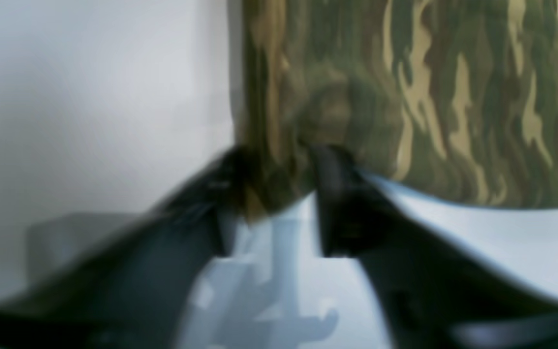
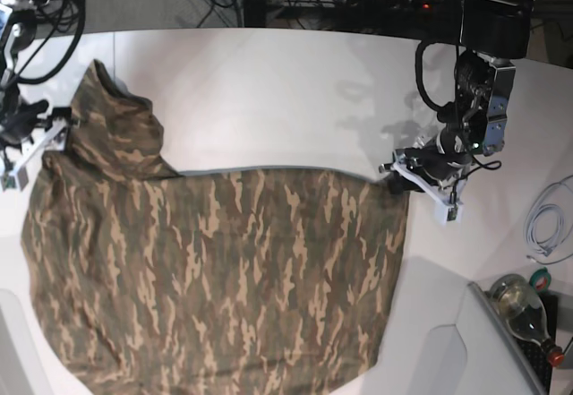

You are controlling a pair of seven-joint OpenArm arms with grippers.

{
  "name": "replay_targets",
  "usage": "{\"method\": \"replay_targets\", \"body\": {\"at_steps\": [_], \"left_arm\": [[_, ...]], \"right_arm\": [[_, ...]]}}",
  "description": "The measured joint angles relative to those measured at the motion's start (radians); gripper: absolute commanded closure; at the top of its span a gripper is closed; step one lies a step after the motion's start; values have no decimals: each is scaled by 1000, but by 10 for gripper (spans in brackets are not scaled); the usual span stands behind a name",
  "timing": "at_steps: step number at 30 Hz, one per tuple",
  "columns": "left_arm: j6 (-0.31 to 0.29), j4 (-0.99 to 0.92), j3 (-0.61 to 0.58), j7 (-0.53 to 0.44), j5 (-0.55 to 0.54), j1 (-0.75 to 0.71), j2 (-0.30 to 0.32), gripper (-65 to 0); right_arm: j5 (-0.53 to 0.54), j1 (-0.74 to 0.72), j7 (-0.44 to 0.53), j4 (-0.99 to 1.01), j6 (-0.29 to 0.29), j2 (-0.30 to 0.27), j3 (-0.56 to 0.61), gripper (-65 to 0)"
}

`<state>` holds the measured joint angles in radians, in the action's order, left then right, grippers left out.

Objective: Layout the t-shirt on the table in an organized manner, then fold the t-shirt properly
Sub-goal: 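Hold the spread shirt's edges with both grippers and adjust its position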

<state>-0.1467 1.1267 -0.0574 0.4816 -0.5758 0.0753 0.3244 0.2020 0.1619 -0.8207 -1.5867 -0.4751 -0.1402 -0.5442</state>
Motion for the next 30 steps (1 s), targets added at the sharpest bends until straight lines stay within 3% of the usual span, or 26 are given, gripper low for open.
{"method": "replay_targets", "body": {"at_steps": [4, 8, 10, 12, 14, 16, 22, 25, 30], "left_arm": [[-8, 58, 79, 1, -5, -53, 2, -510], [19, 240, 203, 7, 2, -179, 19, -525], [13, 358, 213, 8, 0, -227, 13, -513], [1, 438, 209, 1, 1, -225, -30, -406], [-19, 441, 198, 1, -10, -191, -64, -219], [-10, 372, 200, 5, -3, -126, -91, 0], [11, 90, 178, 14, 6, 26, -110, 0], [-4, 98, 102, 38, 3, -9, -89, 0], [3, 185, 106, 38, 6, -127, -64, 0]], "right_arm": [[-2, 40, 7, -23, -3, 29, -2, -404], [3, 71, 7, -56, -3, 46, 1, -395], [1, 72, 6, -63, -4, 45, 0, -320], [1, 66, 9, -63, -4, 44, 0, -164], [4, 63, 10, -62, -4, 44, 0, -18], [-2, 52, 5, -58, -4, 44, -2, -5], [4, 22, 9, -37, -4, 79, 3, -9], [1, 11, 8, 16, -4, 80, 1, -8], [0, 11, 9, 38, -4, 79, 1, -8]]}}
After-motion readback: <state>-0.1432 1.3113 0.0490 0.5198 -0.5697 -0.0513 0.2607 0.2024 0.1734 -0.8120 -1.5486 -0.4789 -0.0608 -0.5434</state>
